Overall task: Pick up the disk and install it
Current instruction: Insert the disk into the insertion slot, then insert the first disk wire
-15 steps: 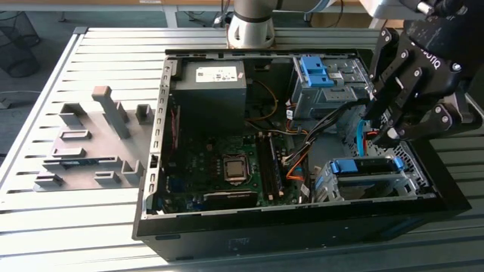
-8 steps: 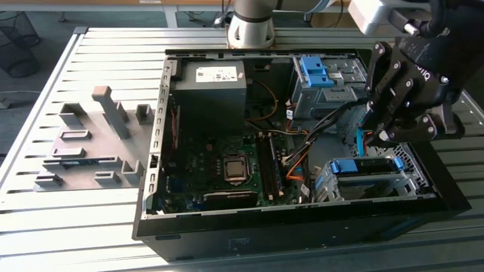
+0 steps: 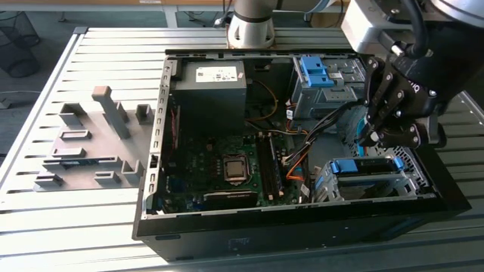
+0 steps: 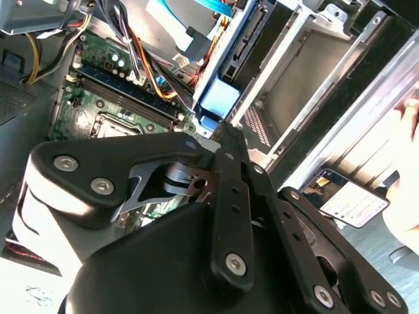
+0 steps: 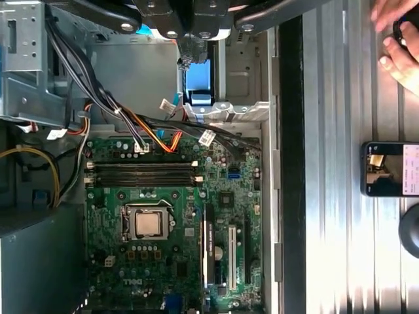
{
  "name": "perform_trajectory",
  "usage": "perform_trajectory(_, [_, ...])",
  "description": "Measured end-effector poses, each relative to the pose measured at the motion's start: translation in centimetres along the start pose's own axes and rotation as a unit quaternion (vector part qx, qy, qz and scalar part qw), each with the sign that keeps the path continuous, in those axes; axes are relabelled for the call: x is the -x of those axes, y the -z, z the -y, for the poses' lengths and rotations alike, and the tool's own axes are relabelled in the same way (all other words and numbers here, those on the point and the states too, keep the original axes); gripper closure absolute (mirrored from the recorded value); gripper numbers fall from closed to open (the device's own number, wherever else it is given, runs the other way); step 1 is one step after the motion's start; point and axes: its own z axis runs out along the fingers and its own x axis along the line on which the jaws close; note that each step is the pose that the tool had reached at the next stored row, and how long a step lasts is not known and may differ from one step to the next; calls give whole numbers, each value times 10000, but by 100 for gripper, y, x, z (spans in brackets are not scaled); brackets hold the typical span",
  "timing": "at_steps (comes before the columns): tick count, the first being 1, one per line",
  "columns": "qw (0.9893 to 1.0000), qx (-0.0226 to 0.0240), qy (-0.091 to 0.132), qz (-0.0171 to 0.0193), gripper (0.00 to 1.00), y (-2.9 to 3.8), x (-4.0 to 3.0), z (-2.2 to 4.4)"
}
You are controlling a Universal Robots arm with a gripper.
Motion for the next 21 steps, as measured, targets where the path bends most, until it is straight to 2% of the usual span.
perform_trajectory(8, [10000,1,0,0,89,-142,-1,2])
perform_trajectory(21, [10000,1,0,0,89,-157,-1,2])
